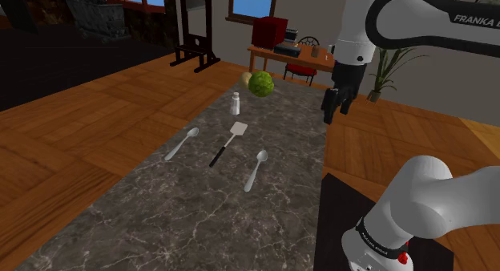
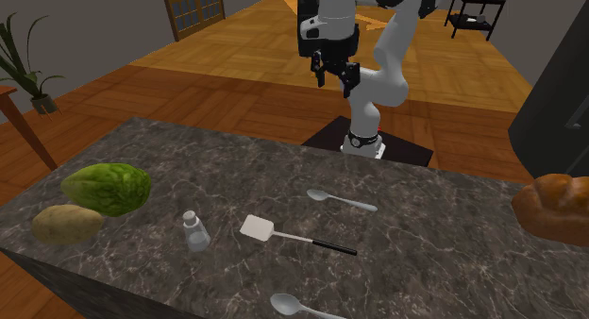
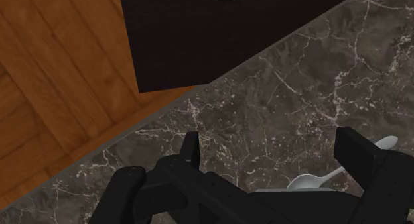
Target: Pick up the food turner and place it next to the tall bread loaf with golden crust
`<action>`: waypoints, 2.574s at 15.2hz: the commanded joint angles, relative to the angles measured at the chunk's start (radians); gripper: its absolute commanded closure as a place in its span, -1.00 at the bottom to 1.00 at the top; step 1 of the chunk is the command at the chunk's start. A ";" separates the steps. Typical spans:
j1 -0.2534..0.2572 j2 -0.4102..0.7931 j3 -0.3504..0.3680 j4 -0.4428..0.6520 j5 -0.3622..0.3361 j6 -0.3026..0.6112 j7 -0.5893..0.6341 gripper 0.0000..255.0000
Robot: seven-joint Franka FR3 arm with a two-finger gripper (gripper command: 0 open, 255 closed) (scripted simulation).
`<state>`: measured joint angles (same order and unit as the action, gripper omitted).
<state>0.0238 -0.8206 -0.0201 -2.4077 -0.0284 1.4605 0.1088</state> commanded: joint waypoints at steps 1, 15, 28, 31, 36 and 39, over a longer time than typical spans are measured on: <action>0.000 0.000 0.000 0.000 0.000 0.000 0.000 -1.00; -0.071 0.391 0.244 0.052 0.173 0.386 0.584 -1.00; -0.127 0.887 0.331 0.346 0.081 0.633 1.108 -1.00; -0.122 0.999 0.318 0.439 0.044 0.661 1.219 -1.00; -0.114 1.055 0.308 0.454 0.027 0.705 1.259 -1.00; -0.111 1.075 0.307 0.437 0.021 0.741 1.264 -1.00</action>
<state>-0.0875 0.2465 0.2878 -1.9660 -0.0051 2.1883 1.3718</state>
